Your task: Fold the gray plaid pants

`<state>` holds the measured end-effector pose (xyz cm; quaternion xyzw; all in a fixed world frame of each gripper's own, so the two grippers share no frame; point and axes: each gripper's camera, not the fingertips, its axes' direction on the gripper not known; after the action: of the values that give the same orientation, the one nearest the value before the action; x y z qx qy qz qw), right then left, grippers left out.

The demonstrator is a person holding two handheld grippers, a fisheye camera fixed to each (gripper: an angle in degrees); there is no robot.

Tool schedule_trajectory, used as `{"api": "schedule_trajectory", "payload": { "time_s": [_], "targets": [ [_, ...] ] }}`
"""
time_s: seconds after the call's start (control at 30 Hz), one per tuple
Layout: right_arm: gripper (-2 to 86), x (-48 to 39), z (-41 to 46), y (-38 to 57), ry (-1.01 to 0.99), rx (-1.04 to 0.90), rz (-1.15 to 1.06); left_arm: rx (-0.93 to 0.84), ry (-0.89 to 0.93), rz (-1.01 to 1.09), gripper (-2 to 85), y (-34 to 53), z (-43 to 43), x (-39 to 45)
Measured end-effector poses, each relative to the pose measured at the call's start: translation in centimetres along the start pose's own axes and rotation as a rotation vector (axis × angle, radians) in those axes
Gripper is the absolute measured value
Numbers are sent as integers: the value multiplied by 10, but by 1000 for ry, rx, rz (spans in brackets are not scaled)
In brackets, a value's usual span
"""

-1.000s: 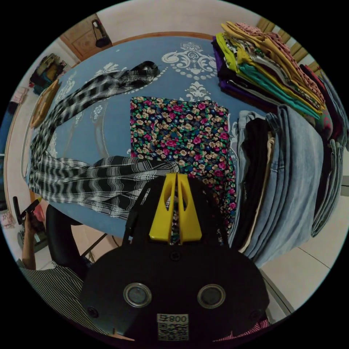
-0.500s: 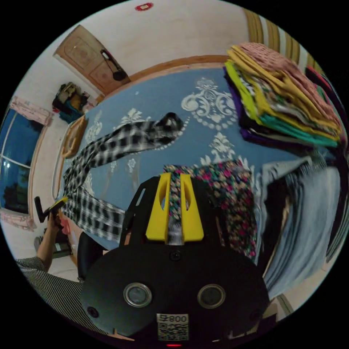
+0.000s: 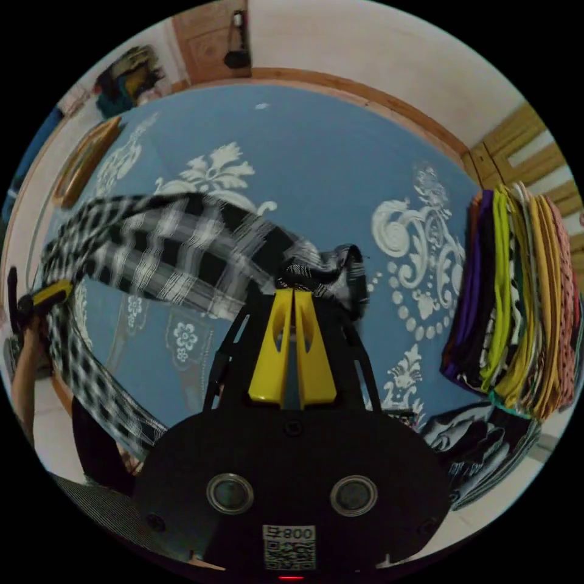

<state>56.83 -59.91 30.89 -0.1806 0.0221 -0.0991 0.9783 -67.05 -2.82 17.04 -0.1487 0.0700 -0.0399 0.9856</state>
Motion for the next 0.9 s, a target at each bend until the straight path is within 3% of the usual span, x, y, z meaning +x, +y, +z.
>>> {"api": "schedule_trajectory", "payload": {
  "time_s": [0.17,0.33,0.47,0.63,0.73,0.9],
  "targets": [
    [10,78,-23,-12,-51,62,230,58,23,26,29,-17,-5,6],
    [53,62,-25,-30,-131,115,125,55,2,40,63,-44,2,14],
    [77,34,-5,-59,-61,66,1,3,-13,5,37,-70,18,15],
    [41,45,9,-87,-104,19,8,34,-4,-3,15,-90,13,17],
    [20,58,0,-101,-122,33,13,111,39,-27,10,-97,-3,13],
    [10,105,-62,-118,-240,218,59,290,139,-29,7,-100,-44,11]
  ]
}}
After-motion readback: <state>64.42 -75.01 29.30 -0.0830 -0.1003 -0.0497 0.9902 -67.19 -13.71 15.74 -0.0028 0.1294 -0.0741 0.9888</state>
